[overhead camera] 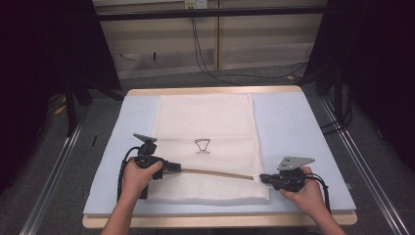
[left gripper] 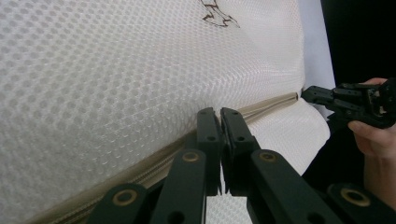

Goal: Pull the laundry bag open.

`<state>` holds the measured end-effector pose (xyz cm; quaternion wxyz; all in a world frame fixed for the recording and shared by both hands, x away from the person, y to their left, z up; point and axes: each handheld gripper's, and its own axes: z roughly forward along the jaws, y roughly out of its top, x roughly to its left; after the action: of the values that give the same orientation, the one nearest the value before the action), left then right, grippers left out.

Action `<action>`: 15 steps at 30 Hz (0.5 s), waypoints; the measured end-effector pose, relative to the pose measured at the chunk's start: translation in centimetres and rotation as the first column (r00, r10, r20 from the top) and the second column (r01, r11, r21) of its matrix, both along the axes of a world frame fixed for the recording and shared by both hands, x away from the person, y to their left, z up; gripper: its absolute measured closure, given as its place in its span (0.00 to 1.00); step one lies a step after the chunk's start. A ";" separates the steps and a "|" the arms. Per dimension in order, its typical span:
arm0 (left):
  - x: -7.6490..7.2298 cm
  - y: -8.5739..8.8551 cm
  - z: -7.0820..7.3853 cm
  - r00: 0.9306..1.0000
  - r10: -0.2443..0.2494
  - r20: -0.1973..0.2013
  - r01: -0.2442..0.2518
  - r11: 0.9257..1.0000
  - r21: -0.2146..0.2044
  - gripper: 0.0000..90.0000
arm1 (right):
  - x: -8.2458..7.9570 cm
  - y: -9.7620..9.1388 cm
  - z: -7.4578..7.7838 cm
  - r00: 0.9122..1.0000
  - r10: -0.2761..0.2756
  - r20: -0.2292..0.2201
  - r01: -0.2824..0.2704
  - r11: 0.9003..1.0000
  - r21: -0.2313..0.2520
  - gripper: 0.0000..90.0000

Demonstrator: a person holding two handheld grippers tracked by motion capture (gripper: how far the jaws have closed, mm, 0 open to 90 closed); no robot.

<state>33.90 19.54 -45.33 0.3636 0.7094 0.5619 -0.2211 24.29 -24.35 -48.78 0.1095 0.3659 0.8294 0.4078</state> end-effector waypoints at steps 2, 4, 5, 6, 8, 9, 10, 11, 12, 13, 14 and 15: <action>0.0 0.3 0.0 1.000 0.012 0.001 -0.012 1.000 -0.004 0.97 | 0.0 0.0 0.0 1.000 0.000 0.001 0.000 1.000 -0.001 1.00; 0.0 0.6 0.1 1.000 0.017 0.000 -0.017 1.000 -0.002 0.97 | 0.0 0.0 0.0 1.000 0.000 0.000 0.000 1.000 -0.001 1.00; 0.0 0.8 0.1 1.000 0.020 0.004 -0.020 1.000 -0.005 0.97 | 0.0 0.0 0.0 1.000 0.000 0.000 0.000 1.000 -0.001 1.00; 0.0 1.0 0.1 1.000 0.022 0.005 -0.022 1.000 -0.003 0.97 | 0.0 0.0 0.0 1.000 0.001 -0.001 -0.001 1.000 -0.001 1.00; -0.1 1.3 0.1 1.000 0.026 0.002 -0.026 1.000 -0.002 0.97 | 0.0 0.0 0.0 1.000 0.003 0.000 -0.003 1.000 0.001 1.00; -0.1 1.6 0.1 1.000 0.029 0.001 -0.029 1.000 -0.006 0.97 | 0.0 0.0 0.0 1.000 0.003 0.001 -0.003 1.000 0.001 1.00; -0.1 1.6 0.1 1.000 0.029 0.001 -0.029 1.000 -0.006 0.97 | 0.0 0.0 0.0 1.000 0.003 0.001 -0.003 1.000 0.001 1.00; -0.1 1.9 0.1 1.000 0.029 0.007 -0.029 1.000 -0.001 0.97 | 0.1 0.0 0.0 1.000 0.003 0.001 -0.003 1.000 0.001 1.00; -0.1 1.9 0.1 1.000 0.029 0.007 -0.029 1.000 -0.001 0.97 | 0.1 0.0 0.0 1.000 0.003 0.001 -0.003 1.000 0.001 1.00; -0.1 2.2 0.0 0.999 0.032 0.005 -0.032 0.999 -0.005 0.97 | 0.0 0.0 0.0 1.000 0.003 0.001 -0.003 1.000 0.001 1.00; -0.1 2.3 0.0 0.999 0.034 0.006 -0.034 0.999 0.003 0.97 | 0.0 0.0 0.0 1.000 0.003 0.001 -0.003 1.000 0.001 1.00; -0.1 2.3 0.0 0.999 0.034 0.006 -0.034 0.999 0.003 0.97 | 0.0 0.0 0.0 1.000 0.003 0.001 -0.003 1.000 0.001 1.00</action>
<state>33.77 21.80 -45.31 0.3680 0.7007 0.5733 -0.2120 24.34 -24.36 -48.79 0.1089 0.3645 0.8297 0.4085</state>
